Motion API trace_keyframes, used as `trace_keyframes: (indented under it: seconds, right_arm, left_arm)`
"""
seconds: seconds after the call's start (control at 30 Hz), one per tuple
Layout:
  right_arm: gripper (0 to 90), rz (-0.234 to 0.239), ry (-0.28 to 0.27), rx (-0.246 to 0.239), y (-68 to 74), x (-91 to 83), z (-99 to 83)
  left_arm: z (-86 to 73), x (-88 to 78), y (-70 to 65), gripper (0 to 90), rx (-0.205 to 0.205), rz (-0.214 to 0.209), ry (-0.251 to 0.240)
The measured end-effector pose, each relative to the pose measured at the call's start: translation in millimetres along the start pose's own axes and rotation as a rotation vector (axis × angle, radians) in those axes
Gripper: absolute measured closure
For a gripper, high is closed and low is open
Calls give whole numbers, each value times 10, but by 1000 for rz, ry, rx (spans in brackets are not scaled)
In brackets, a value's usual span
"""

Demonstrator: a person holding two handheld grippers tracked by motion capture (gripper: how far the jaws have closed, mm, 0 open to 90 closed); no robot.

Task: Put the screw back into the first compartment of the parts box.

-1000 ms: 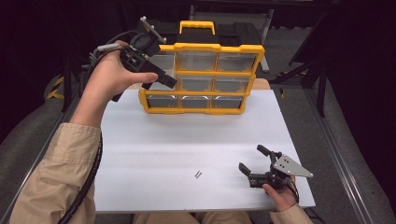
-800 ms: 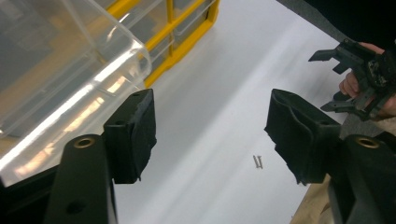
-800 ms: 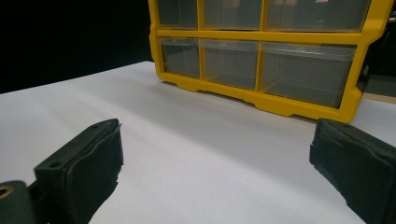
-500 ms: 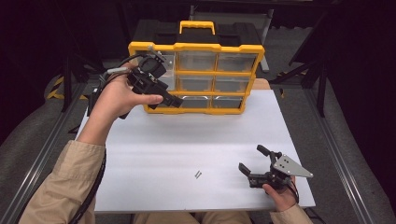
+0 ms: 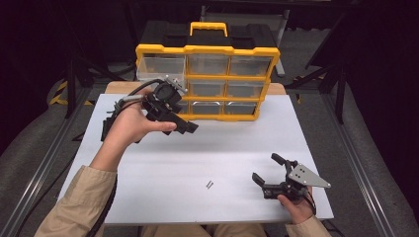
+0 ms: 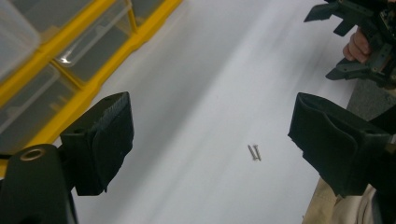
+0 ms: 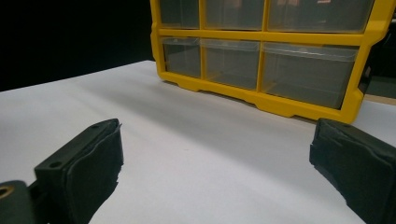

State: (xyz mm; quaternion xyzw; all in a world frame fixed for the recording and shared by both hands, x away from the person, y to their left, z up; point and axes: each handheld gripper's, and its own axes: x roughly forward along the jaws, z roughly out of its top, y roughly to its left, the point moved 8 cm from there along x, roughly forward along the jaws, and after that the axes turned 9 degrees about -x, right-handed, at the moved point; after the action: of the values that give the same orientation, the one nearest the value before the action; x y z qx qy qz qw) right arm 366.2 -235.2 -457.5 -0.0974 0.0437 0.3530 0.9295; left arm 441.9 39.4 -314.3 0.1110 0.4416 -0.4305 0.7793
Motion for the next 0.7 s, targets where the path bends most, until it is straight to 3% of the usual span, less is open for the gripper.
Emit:
trace_keyframes:
  seconds: [0.37, 0.57, 0.7]
  right_arm:
    - [31, -1, -2, 0, 2, -3, 3]
    - [31, 0, -1, 1, 3, -4, 2]
    - [31, 0, 0, -2, 4, -2, 1]
  left_arm:
    - [-253, 360, -56, 132, 19, -8, -24]
    - [-402, 520, -83, 131, 17, -13, -6]
    - [-529, 639, -101, 127, 14, -42, -5]
